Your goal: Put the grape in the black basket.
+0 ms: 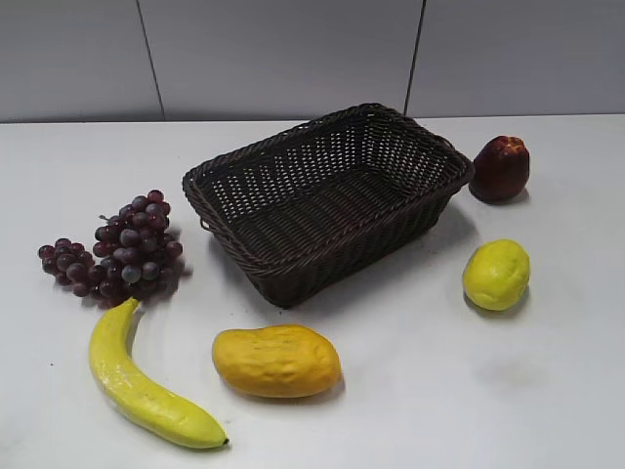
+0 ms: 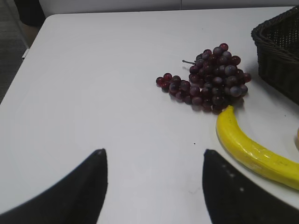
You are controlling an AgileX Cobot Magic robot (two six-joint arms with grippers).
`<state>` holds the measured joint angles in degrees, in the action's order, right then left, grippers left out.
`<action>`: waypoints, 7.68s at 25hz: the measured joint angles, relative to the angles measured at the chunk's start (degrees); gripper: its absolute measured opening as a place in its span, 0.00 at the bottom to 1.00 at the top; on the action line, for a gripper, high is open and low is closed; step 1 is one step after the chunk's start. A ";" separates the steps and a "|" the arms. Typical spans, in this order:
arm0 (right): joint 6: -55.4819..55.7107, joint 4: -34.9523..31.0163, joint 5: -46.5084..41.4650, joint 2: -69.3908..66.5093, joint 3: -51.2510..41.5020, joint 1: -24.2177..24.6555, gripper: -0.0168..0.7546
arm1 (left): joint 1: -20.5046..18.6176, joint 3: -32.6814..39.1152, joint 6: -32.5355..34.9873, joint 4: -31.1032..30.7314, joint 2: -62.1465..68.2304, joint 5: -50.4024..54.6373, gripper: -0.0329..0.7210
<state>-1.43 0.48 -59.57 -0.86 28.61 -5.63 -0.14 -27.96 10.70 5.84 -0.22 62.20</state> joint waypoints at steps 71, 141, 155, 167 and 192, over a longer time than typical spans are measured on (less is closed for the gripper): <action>0.00 0.00 0.00 0.00 0.00 0.00 0.78 | 20.70 -41.75 -3.26 -1.59 101.20 -11.19 0.82; 0.00 0.00 0.00 0.00 0.00 0.00 0.78 | 38.36 -86.52 -4.59 -19.86 107.25 -5.18 0.29; 0.00 0.00 0.00 0.00 0.00 0.00 0.78 | 47.02 -86.77 -4.59 -19.29 118.43 -6.52 0.28; 0.00 0.00 0.00 0.00 0.00 0.00 0.78 | 47.16 -86.77 -4.59 -15.83 129.40 -9.22 0.28; 0.00 0.00 0.00 0.00 0.00 0.00 0.78 | 42.76 -86.77 -4.59 -10.11 127.29 -5.89 0.88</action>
<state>-1.43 0.48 -59.57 -0.86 28.61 -5.63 42.61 -114.73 6.11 -4.27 127.07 56.31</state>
